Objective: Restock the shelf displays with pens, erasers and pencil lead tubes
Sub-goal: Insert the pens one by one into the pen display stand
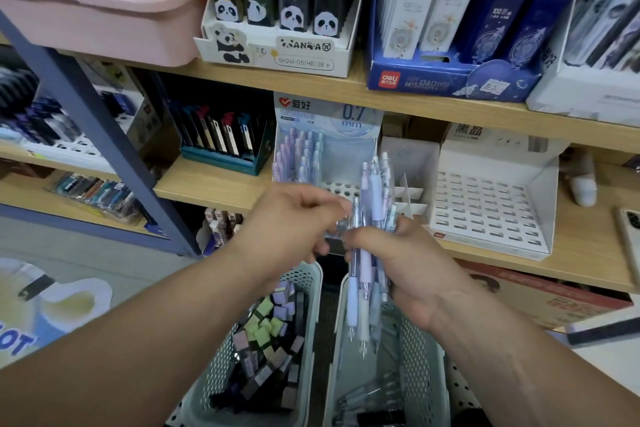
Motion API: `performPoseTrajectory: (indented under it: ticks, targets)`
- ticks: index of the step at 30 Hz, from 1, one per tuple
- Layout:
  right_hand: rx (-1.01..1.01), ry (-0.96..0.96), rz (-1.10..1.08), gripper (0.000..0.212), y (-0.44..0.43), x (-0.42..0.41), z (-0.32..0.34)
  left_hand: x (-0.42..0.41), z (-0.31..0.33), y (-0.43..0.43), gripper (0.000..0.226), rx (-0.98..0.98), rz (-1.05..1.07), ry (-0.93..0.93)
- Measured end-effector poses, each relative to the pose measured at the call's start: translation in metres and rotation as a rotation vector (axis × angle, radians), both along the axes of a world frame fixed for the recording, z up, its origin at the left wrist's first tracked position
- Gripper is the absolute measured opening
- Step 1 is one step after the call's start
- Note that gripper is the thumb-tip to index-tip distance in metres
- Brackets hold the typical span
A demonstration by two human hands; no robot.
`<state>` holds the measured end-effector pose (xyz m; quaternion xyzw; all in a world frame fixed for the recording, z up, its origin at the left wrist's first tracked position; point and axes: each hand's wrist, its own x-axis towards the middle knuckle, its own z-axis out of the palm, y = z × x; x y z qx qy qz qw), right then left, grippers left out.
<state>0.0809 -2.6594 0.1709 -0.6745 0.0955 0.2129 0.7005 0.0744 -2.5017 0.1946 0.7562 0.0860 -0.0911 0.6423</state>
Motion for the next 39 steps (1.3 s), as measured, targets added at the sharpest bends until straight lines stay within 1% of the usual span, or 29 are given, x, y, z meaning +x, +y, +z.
performPoseTrajectory:
  ticks: [3, 6, 7, 10, 14, 18, 20, 23, 26, 30, 33, 35, 39]
  targets:
    - [0.003, -0.045, 0.067, 0.037, 0.005, -0.006, 0.001, -0.005, -0.007, -0.006, 0.011, -0.071, -0.043, 0.022]
    - [-0.007, -0.064, 0.069, 0.024, 0.004, -0.007, -0.001, -0.005, -0.009, -0.007, 0.015, -0.153, 0.002, 0.063]
    - [-0.008, -0.061, 0.071, 0.024, 0.004, -0.007, 0.0, -0.004, -0.011, -0.006, 0.017, -0.189, 0.02, 0.087]
    - [0.023, -0.014, 0.048, 0.04, 0.004, -0.007, -0.001, -0.001, -0.013, -0.005, 0.024, -0.281, 0.051, 0.154]
    - [0.106, 0.052, 0.006, 0.032, 0.001, -0.006, 0.004, 0.003, -0.015, -0.004, 0.026, -0.361, 0.071, 0.174]
    - [0.097, 0.084, -0.036, 0.025, -0.005, -0.002, 0.004, 0.008, -0.017, -0.003, 0.023, -0.392, 0.114, 0.155]
    - [0.038, 0.1, -0.085, 0.019, -0.01, -0.001, 0.002, 0.013, -0.015, -0.002, 0.018, -0.364, 0.156, 0.118]
    - [-0.027, 0.125, -0.198, 0.012, -0.021, 0.001, -0.005, 0.021, -0.009, 0.0, 0.01, -0.277, 0.21, 0.014]
    - [-0.035, 0.117, -0.26, 0.012, -0.034, 0.001, -0.007, 0.03, -0.002, 0.002, 0.012, -0.23, 0.269, -0.104]
    - [-0.035, 0.101, -0.283, 0.012, -0.049, 0.004, -0.007, 0.04, 0.003, 0.003, 0.008, -0.082, 0.355, -0.291]
    - [-0.03, 0.093, -0.278, 0.014, -0.054, 0.006, -0.007, 0.047, 0.003, 0.005, 0.015, 0.075, 0.411, -0.399]
    - [-0.029, 0.088, -0.274, 0.017, -0.055, 0.006, -0.007, 0.053, 0.0, 0.006, 0.019, 0.175, 0.434, -0.432]
    - [-0.02, 0.068, -0.244, 0.017, -0.055, 0.005, -0.006, 0.068, -0.005, 0.005, 0.02, 0.319, 0.467, -0.465]
